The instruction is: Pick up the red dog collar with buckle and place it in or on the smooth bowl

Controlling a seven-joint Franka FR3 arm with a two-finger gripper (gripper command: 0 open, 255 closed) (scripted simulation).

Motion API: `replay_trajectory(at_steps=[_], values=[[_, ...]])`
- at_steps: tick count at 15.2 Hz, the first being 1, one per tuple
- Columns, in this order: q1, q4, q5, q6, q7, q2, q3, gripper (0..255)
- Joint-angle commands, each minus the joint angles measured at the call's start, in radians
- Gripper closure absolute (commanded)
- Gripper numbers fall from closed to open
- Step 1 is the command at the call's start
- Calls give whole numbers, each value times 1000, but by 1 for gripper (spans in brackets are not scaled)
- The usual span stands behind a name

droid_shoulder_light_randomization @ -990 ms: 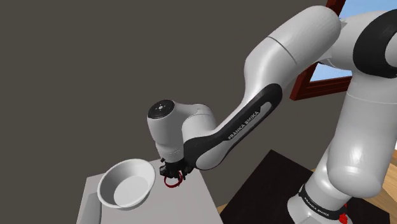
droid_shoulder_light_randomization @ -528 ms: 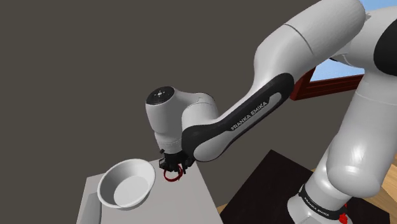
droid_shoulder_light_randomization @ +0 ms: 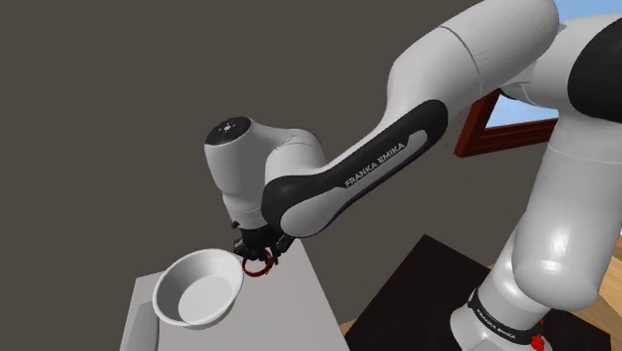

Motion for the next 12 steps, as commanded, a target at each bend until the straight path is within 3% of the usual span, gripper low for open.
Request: replay_trajectory(at_steps=[1,8,10,12], values=[[25,94,-49,-39,28,80,-8,255],[179,523,-181,-219,70,382,-67,255],[254,728,-217,-303,59,505,-94,255],[255,713,-221,-282,64,513,-99,255]])
